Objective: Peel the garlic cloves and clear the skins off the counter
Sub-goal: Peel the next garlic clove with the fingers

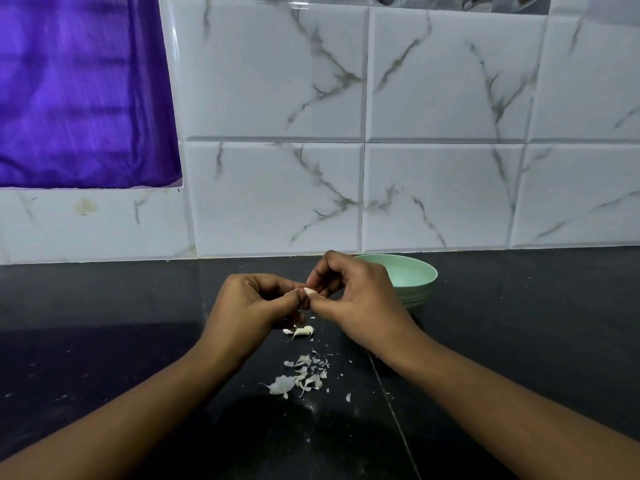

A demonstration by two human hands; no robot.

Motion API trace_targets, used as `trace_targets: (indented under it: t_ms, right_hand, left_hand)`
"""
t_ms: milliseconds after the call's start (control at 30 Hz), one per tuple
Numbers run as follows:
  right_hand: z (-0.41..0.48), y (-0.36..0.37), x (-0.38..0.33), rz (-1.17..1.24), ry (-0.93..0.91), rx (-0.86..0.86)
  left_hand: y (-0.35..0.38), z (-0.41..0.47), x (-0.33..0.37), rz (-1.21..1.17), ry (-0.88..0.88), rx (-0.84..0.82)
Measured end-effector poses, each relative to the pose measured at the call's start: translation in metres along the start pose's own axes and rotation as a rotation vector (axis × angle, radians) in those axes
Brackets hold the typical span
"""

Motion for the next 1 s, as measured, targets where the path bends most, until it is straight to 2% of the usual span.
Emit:
trace_targets:
  t_ms: [200,333,400,500,767,1000]
  right_hand:
    - [0.001,-0.001,0.002,0.182,0.166,-0.021]
    - [0.004,-0.003,0.009,0.644,0.45,-0.046]
    - [0.004,-0.005,0.01,0.723,0.505,-0.051]
    - [0.004,-0.004,0.014,0.677,0.477,-0.046]
    - [0.004,0.0,0.013,0.293,0.235,-0.038]
    - [0.003,-0.001,0.012,0.61,0.412,-0.031]
  left_hand:
    - [0.001,0.0,-0.003,-0.008,-0.018,0.033]
    - [0.001,0.002,-0.003,-0.054,-0.077,0.005]
    - [0.001,0.002,-0.002,-0.109,-0.128,-0.017]
    - [0.001,0.002,0.0,-0.122,-0.164,-0.036]
    - [0.0,0.004,-0.001,-0.107,-0.13,-0.035]
    - [0.0,0.003,-0.002,-0.066,-0.04,-0.026]
Point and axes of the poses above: each hand's wrist, its own z-axis towards the middle knuckle, its own y-axis out of the palm, x = y × z, the point moved 1 cm from there along z, towards the middle knuckle, and after that the axes turned 10 degrees about z, right-handed, at the moved point
